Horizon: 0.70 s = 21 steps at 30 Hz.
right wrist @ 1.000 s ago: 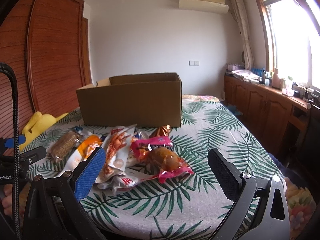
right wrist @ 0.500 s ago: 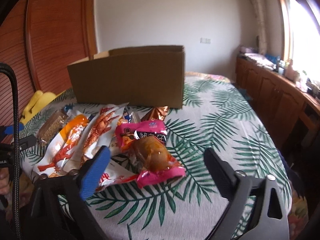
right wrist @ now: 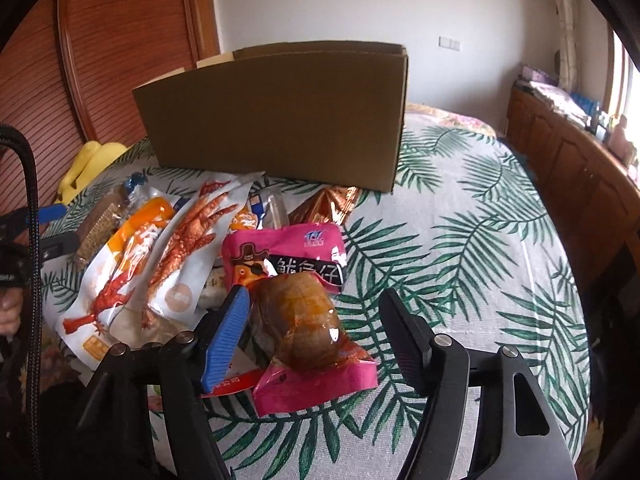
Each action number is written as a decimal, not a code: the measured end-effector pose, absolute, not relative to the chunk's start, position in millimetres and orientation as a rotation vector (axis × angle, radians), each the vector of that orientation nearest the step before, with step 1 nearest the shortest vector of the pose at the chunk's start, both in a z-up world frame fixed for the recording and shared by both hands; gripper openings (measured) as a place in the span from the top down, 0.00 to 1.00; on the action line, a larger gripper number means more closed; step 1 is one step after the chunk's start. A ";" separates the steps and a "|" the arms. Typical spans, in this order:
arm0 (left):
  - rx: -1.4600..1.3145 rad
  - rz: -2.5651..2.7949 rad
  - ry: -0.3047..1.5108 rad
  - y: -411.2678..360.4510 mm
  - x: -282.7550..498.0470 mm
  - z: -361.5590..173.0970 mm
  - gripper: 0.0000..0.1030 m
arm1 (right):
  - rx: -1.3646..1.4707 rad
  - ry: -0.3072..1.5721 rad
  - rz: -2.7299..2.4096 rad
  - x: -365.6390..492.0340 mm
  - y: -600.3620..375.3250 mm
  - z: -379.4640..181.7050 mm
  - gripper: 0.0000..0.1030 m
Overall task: Organize snacks
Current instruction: 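Grasp the granola bar pack with the left tool while the right tool grasps the pink egg pack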
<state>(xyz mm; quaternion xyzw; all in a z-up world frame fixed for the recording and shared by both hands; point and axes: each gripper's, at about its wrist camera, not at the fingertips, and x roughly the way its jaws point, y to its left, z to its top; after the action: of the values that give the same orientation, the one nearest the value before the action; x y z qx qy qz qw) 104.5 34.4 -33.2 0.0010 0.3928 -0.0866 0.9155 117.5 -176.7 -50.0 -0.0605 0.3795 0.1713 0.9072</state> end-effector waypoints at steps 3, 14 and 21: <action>-0.006 -0.181 0.843 35.8 116.3 -35.8 0.04 | -0.131 0.813 0.370 121.0 -175.0 -52.4 0.34; -0.013 -0.217 0.917 35.2 132.6 -44.5 0.24 | -0.189 0.878 0.404 129.9 -169.7 -56.4 0.36; -0.006 -0.251 0.918 28.4 128.5 -47.4 0.56 | -0.187 0.906 0.440 129.9 -170.8 -57.5 0.47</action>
<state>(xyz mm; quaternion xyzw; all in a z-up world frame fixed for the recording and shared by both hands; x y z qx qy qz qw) 128.5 28.4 -47.4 -0.0027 0.4420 -0.1207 0.8889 129.9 -170.8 -57.5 -0.0893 0.4334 0.2105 0.8717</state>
